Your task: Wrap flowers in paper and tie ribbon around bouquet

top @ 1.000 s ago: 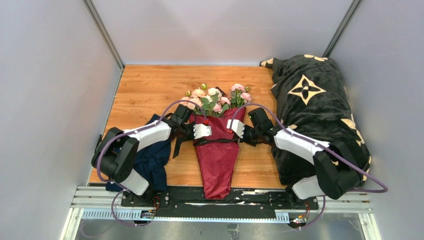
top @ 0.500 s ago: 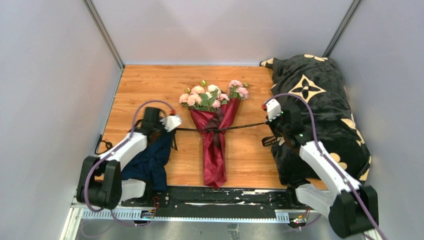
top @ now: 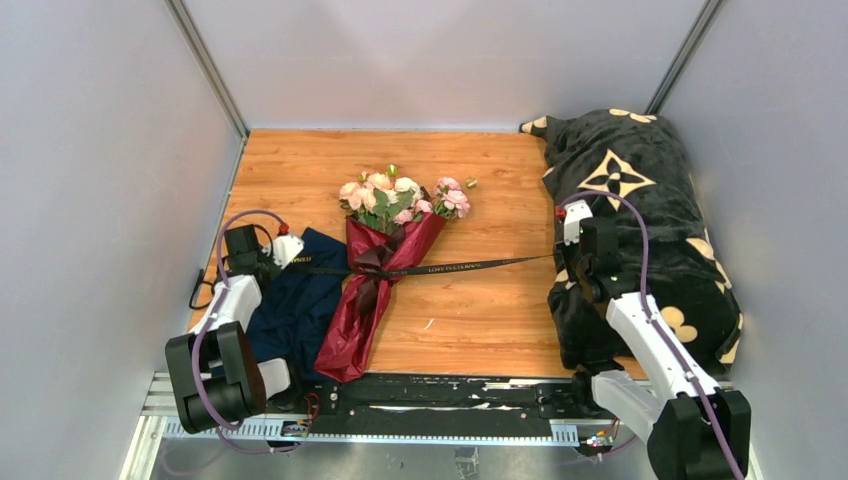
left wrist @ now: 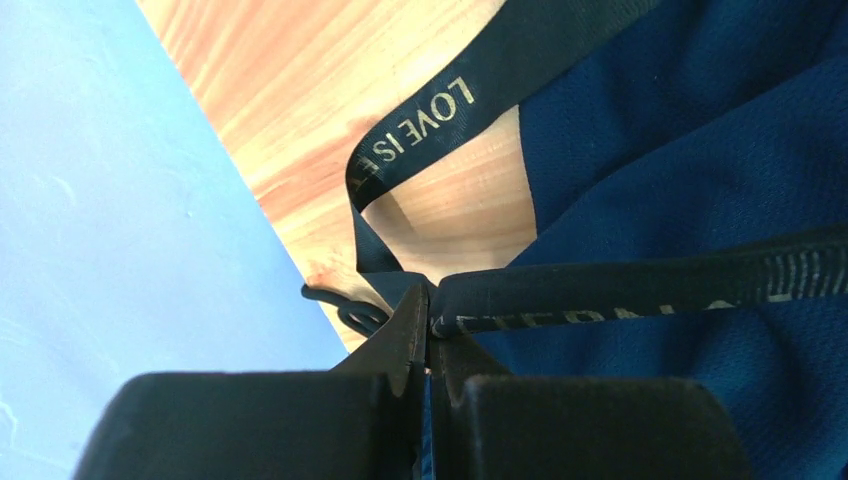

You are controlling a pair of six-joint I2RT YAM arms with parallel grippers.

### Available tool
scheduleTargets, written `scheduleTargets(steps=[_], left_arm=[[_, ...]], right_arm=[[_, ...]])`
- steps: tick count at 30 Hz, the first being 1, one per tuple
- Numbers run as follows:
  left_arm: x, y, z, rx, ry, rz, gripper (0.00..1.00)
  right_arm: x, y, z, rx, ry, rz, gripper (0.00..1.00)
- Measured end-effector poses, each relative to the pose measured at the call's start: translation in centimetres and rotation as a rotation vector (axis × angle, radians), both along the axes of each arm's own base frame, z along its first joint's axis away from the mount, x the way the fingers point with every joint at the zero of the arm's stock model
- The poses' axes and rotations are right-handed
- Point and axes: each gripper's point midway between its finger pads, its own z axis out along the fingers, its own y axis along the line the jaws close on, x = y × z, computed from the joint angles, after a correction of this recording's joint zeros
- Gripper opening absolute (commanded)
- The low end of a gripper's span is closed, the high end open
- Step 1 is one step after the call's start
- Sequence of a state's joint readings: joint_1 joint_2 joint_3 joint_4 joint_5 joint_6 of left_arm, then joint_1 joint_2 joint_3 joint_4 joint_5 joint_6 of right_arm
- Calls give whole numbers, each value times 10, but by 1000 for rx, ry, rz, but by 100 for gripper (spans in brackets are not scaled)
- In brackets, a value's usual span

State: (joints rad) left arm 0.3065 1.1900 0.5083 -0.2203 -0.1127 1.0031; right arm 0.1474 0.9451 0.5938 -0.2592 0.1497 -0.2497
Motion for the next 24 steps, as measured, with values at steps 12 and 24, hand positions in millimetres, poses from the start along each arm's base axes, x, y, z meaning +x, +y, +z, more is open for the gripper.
scheduleTargets(steps=[12,24], left_arm=[[17,-193,35,-195,61,-540,0],[-5,-314,26,-318,279,-711,0]], right_arm=[[-7,96,30,86,-71,369,0],[-6,64,121,333,-358,192,0]])
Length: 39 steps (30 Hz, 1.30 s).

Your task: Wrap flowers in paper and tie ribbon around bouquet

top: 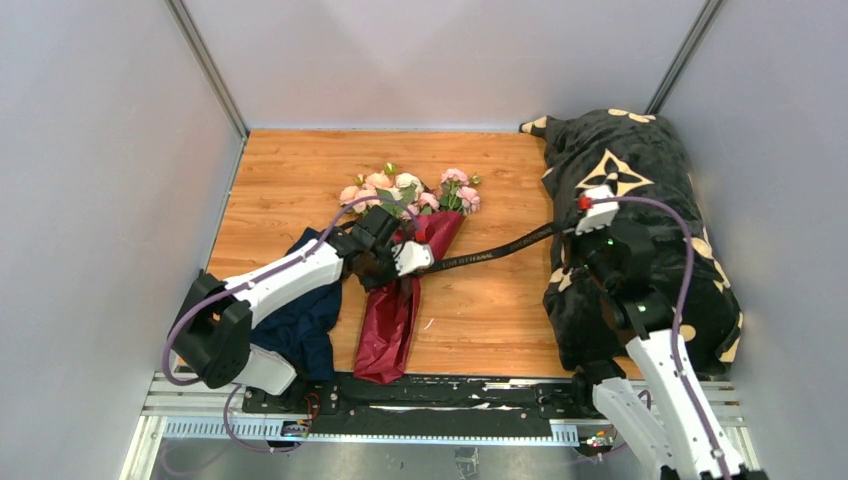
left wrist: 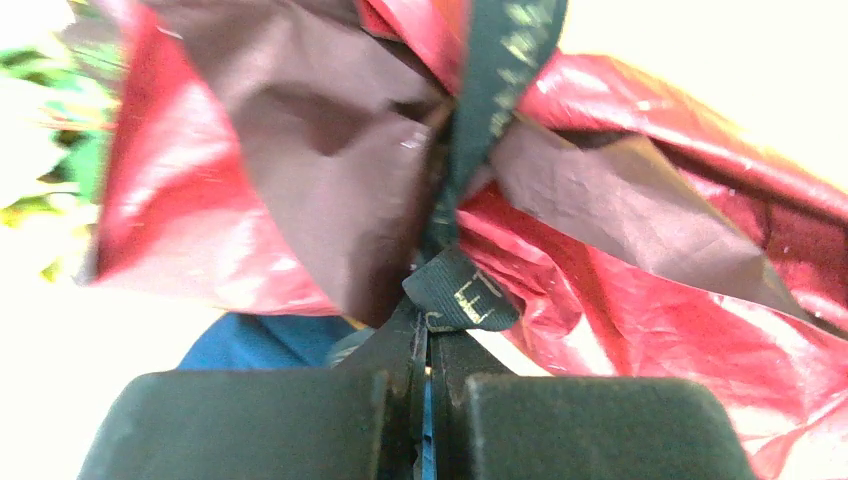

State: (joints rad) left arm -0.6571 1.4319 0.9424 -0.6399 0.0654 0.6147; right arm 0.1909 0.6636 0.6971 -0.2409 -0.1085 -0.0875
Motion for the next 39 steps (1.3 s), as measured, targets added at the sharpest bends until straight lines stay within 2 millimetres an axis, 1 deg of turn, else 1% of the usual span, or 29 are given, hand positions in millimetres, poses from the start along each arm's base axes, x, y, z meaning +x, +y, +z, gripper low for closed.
scheduleTargets(steps=[2,3,4,5,6,7,8,9,10,11,12,13,14,15,18,19,21,23,24,25,26,28,30,33,34,36,37,38,39], left_arm=[[8,-7,16,-46,-47,16,0],[12,-9,25,-66,-77,25,0],[14,-7,29,-67,-98,31,0],[19,-3,31,-63,-134,48,0],[20,1,28,-52,-142,59,0],[21,7,24,-38,-147,72,0],[21,18,13,-13,-142,99,0],[21,29,4,14,-132,125,0],[19,44,-8,49,-116,161,0],[17,61,-20,86,-98,200,0],[13,80,-32,125,-83,237,0],[12,90,-38,144,-78,257,0],[8,103,-48,167,-76,279,0],[5,112,-55,188,-77,289,0],[10,137,-58,241,-161,315,0],[11,144,-59,262,-188,320,0],[14,156,-59,291,-252,329,0],[15,165,-59,307,-288,339,0],[15,169,-59,309,-302,345,0],[13,175,-58,316,-315,354,0],[11,180,-58,325,-325,358,0],[6,188,-58,347,-331,365,0],[3,195,-57,370,-335,372,0],[1,215,-56,404,-322,416,0],[0,224,-56,416,-312,443,0],[-3,236,-54,435,-285,474,0],[-5,237,-53,436,-267,474,0],[-6,235,-52,421,-250,463,0],[-6,230,-49,395,-242,448,0]], right_arm=[[-2,-9,21,69,-59,-36,0],[-2,-13,37,112,-101,-53,0],[-2,-15,52,142,-132,-60,0],[-2,-15,74,181,-178,-61,0],[-1,-14,91,205,-216,-55,0],[-1,-11,113,239,-261,-43,0],[-1,-10,144,282,-335,-30,0],[-1,-10,156,300,-366,-28,0],[-1,-12,173,329,-416,-28,0],[-1,-16,182,351,-450,-36,0],[-1,-21,189,369,-474,-48,0],[1,-25,193,379,-487,-59,0],[3,-35,194,398,-500,-89,0],[6,-43,193,415,-503,-112,0],[15,-85,188,523,-523,-215,0],[18,-99,182,575,-527,-242,0],[29,-121,162,700,-509,-276,0],[37,-139,139,815,-474,-300,0],[41,-151,126,879,-453,-320,0],[46,-171,106,950,-423,-375,0],[48,-184,91,988,-397,-419,0],[47,-195,78,1001,-370,-473,0],[43,-194,81,966,-368,-484,0],[33,-184,100,884,-419,-451,0],[32,-182,102,865,-426,-444,0],[33,-180,100,826,-415,-440,0],[37,-175,98,789,-385,-437,3],[44,-165,96,736,-344,-419,11],[53,-143,97,665,-295,-366,19]])
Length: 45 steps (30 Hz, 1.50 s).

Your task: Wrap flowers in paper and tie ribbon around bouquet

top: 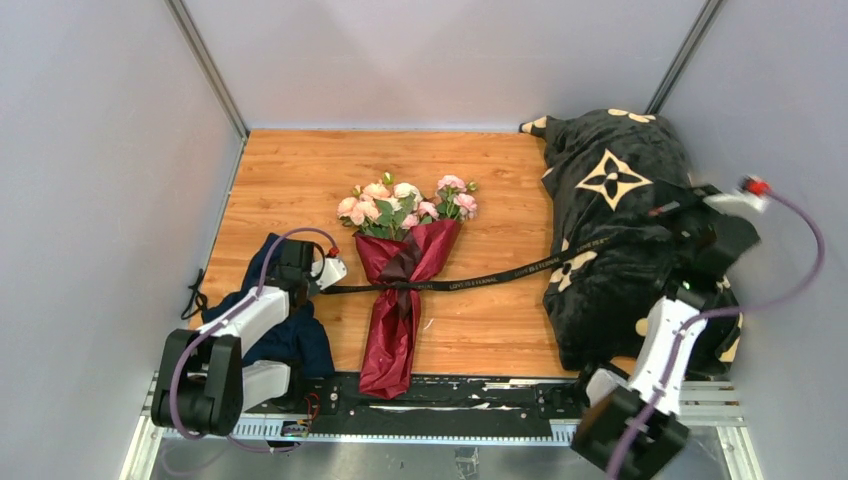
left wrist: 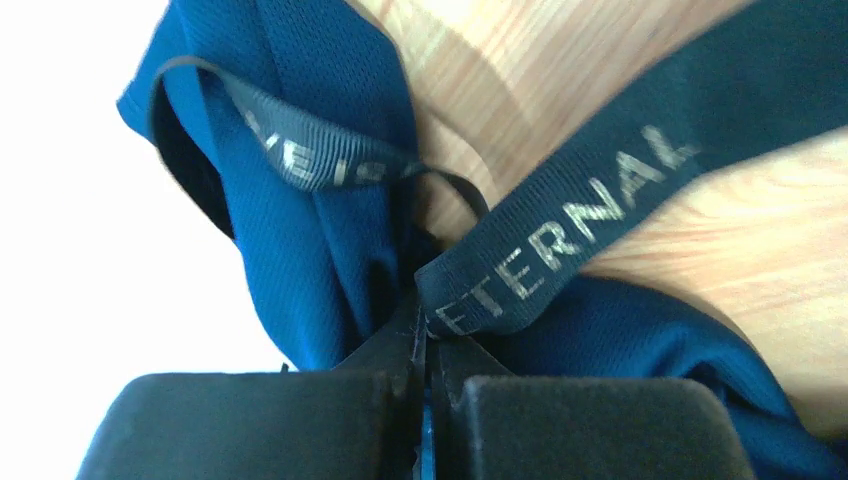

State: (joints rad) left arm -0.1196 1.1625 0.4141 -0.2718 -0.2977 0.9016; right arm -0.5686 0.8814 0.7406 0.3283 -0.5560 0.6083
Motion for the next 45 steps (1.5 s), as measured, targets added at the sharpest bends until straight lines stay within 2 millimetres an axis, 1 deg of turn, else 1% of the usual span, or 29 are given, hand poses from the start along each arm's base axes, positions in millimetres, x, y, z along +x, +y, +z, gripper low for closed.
scheduleTargets(steps=[1,2,3,4,5,6,7,10,11,12,14,15,16,17,18,21,25,28,29,30,31,32,33,34,37,39,41,43,45], left_arm=[[0,-4,3,-21,0,-13,0],[2,-10,8,-52,-2,-31,0],[4,-16,14,-80,-10,-46,0],[6,-20,18,-104,-10,-51,0],[8,-24,24,-127,-11,-57,0],[13,-29,31,-154,-17,-62,0],[16,-32,34,-168,-21,-63,0],[18,-40,39,-206,-19,-78,0],[16,-41,38,-210,-11,-81,0],[13,-43,36,-216,2,-85,0],[8,-47,34,-227,26,-92,0],[7,-48,33,-231,31,-92,0],[6,-49,32,-237,37,-93,0],[5,-50,32,-240,40,-94,0],[4,-51,31,-247,44,-94,0],[2,-52,30,-254,53,-93,0],[-1,-54,29,-263,66,-91,0],[-3,-54,28,-270,69,-90,0],[-3,-55,28,-271,70,-90,0],[-3,-55,28,-273,70,-88,0],[-4,-55,28,-273,72,-88,0],[-4,-55,28,-273,73,-88,0],[-4,-55,28,-274,74,-87,0],[-4,-55,28,-274,74,-87,0],[-7,-55,28,-277,80,-80,0],[-7,-54,29,-276,76,-68,0],[-5,-48,31,-247,58,-52,0],[4,-36,34,-185,12,-38,0],[6,-28,30,-145,-9,-33,0]], right_arm=[[8,33,5,-100,28,95,30],[13,74,10,-199,42,219,45],[11,120,13,-302,37,358,61],[5,153,13,-377,30,458,72],[-5,187,8,-460,29,567,74],[-17,217,-6,-551,50,676,75],[-23,229,-18,-592,84,726,75],[-48,264,-69,-756,227,910,75],[-59,278,-92,-822,274,993,75],[-70,290,-109,-865,296,1064,75],[-109,324,-155,-982,293,1261,77],[-128,336,-175,-1020,272,1342,79],[-141,344,-192,-1041,252,1396,80],[-147,348,-205,-1056,242,1420,81],[-148,350,-221,-1068,231,1424,81],[-134,354,-249,-1096,244,1382,81],[-111,367,-263,-1122,220,1328,78],[-101,374,-271,-1129,207,1309,74],[-98,377,-276,-1131,205,1303,69],[-95,379,-281,-1135,206,1297,58],[-92,380,-285,-1140,210,1293,39],[-89,381,-291,-1146,213,1285,18],[-86,381,-297,-1145,225,1273,3],[-84,383,-299,-1149,219,1269,0],[-71,384,-298,-1148,233,1203,0],[-60,377,-292,-1123,254,1124,0],[-48,362,-279,-1065,275,1013,0],[-38,335,-264,-963,308,893,0],[-30,303,-252,-833,335,772,0]])
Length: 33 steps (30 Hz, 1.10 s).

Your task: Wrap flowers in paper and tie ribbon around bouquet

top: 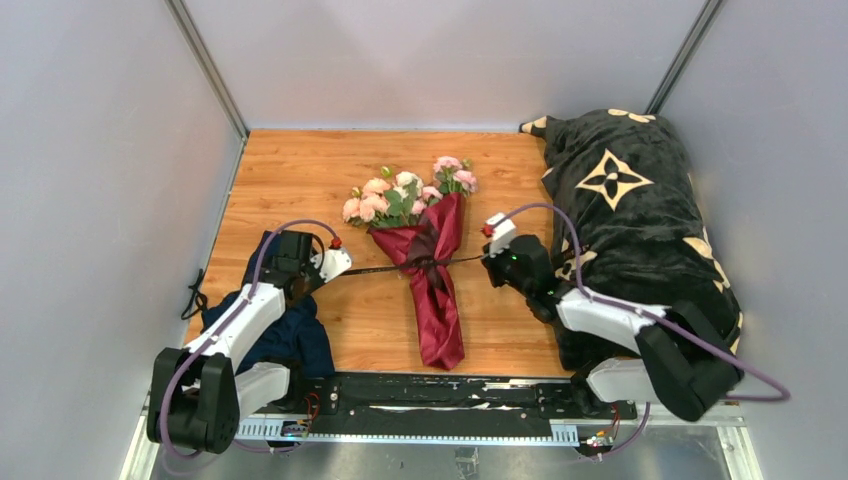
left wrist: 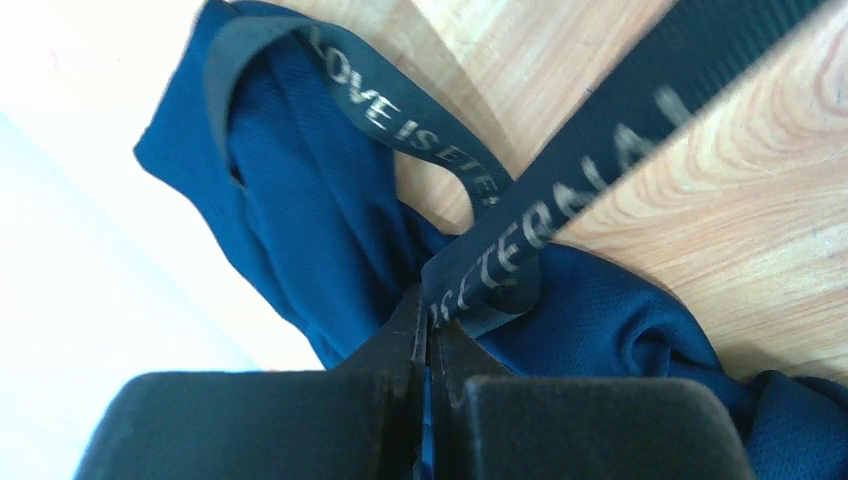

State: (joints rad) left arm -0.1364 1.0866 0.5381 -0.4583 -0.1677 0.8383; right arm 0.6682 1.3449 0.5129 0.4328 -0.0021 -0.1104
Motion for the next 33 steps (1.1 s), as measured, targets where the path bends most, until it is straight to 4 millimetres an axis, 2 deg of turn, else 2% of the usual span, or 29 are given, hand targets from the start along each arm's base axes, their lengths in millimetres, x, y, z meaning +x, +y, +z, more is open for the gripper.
scheduleTargets(steps=[2,7,9,15,16,18,19,21,23,25,27,29,30,33], left_arm=[[-4,3,-9,14,12,-11,0],[-7,1,-17,9,10,-36,0],[-6,-2,-17,-4,7,-44,0],[-6,-9,-14,-49,16,-42,0],[-6,-11,-8,-68,26,-30,0],[-5,-19,6,-106,35,-16,0],[0,-28,20,-135,28,-18,0],[9,-61,54,-231,2,-74,0],[12,-101,86,-343,-17,-158,0],[4,-142,119,-465,-9,-256,0],[-9,-172,144,-573,12,-330,0],[-24,-190,156,-657,55,-372,0],[-30,-195,158,-684,78,-382,0],[-52,-211,162,-758,168,-407,0]], right_arm=[[0,-28,4,98,16,-119,0],[-20,-64,-17,223,104,-257,0],[-25,-71,-22,259,133,-283,0],[-23,-78,-15,319,142,-301,0],[-24,-78,-15,318,149,-297,9],[-26,-77,-16,307,168,-286,46],[-27,-75,-15,289,178,-266,56],[-26,-69,-5,261,195,-236,74],[-23,-64,15,244,186,-212,75],[-19,-58,50,231,135,-170,76],[-19,-47,88,210,52,-103,75],[-31,-18,119,189,-26,50,77],[-43,0,128,191,-46,149,78],[-89,59,139,235,-88,487,80]])
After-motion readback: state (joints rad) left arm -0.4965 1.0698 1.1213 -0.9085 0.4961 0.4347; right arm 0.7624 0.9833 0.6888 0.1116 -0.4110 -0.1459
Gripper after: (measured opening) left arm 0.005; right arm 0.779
